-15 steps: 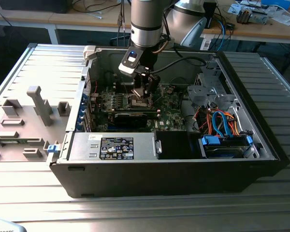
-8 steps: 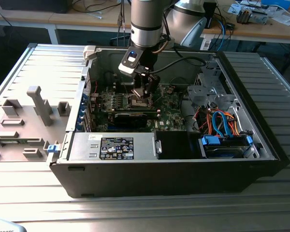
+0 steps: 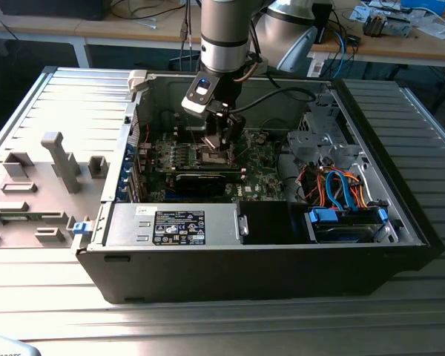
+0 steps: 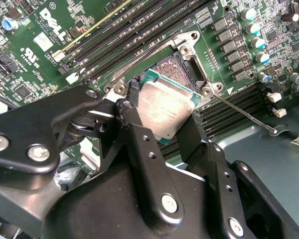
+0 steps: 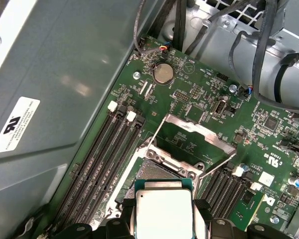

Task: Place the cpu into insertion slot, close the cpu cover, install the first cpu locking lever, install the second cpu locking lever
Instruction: 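Place the cpu into insertion slot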

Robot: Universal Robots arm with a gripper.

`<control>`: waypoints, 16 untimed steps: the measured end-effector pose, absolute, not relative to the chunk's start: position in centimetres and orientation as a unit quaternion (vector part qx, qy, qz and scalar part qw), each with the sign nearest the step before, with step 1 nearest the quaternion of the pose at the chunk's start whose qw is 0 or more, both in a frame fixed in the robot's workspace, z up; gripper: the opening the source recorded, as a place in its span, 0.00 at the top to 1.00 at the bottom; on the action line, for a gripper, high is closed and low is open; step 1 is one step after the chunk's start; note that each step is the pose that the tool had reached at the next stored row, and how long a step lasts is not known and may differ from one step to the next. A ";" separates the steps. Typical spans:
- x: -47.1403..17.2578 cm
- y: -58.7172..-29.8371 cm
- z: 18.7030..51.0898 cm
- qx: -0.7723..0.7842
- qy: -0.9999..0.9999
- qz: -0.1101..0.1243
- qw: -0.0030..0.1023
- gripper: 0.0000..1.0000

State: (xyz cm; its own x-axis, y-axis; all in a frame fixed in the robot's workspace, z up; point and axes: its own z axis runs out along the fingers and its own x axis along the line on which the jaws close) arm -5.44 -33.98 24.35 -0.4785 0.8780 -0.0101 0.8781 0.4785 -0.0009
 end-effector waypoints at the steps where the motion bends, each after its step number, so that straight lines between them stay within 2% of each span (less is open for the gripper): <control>1: -5.4 -34.0 24.4 0.511 0.860 -0.003 0.004 0.45; 16: -5.4 -34.0 24.4 0.518 0.855 -0.003 0.004 0.45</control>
State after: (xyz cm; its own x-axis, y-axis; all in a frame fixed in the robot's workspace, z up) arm -5.44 -33.98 24.35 -0.4636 0.8860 -0.0102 0.8860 0.4637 -0.0009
